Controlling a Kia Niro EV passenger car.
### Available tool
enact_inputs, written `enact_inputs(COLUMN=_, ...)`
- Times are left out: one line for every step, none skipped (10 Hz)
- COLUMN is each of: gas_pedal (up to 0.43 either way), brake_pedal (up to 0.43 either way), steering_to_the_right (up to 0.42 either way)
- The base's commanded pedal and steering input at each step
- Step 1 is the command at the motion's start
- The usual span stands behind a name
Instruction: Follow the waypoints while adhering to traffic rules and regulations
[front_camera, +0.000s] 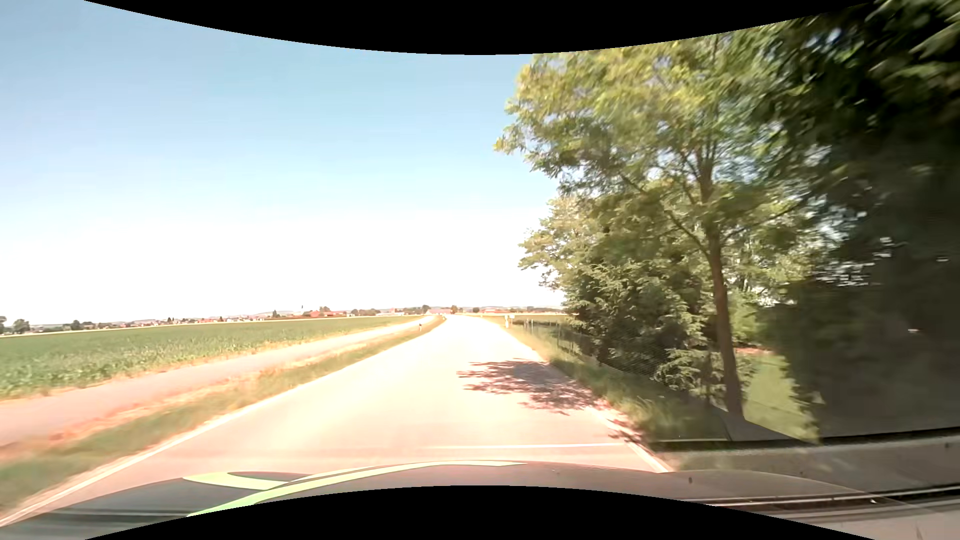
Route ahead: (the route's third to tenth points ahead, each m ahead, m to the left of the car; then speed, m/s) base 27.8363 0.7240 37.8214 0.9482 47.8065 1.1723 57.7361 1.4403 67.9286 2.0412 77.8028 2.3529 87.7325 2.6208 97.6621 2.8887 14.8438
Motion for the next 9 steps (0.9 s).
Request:
enact_inputs(gas_pedal=0.299, brake_pedal=0.0, steering_to_the_right=0.002)
enact_inputs(gas_pedal=0.299, brake_pedal=0.0, steering_to_the_right=0.002)
enact_inputs(gas_pedal=0.299, brake_pedal=0.0, steering_to_the_right=0.001)
enact_inputs(gas_pedal=0.311, brake_pedal=0.0, steering_to_the_right=0.0)
enact_inputs(gas_pedal=0.311, brake_pedal=0.0, steering_to_the_right=0.0)
enact_inputs(gas_pedal=0.311, brake_pedal=0.0, steering_to_the_right=-0.001)
enact_inputs(gas_pedal=0.311, brake_pedal=0.0, steering_to_the_right=-0.001)
enact_inputs(gas_pedal=0.311, brake_pedal=0.0, steering_to_the_right=-0.001)
enact_inputs(gas_pedal=0.311, brake_pedal=0.0, steering_to_the_right=-0.002)
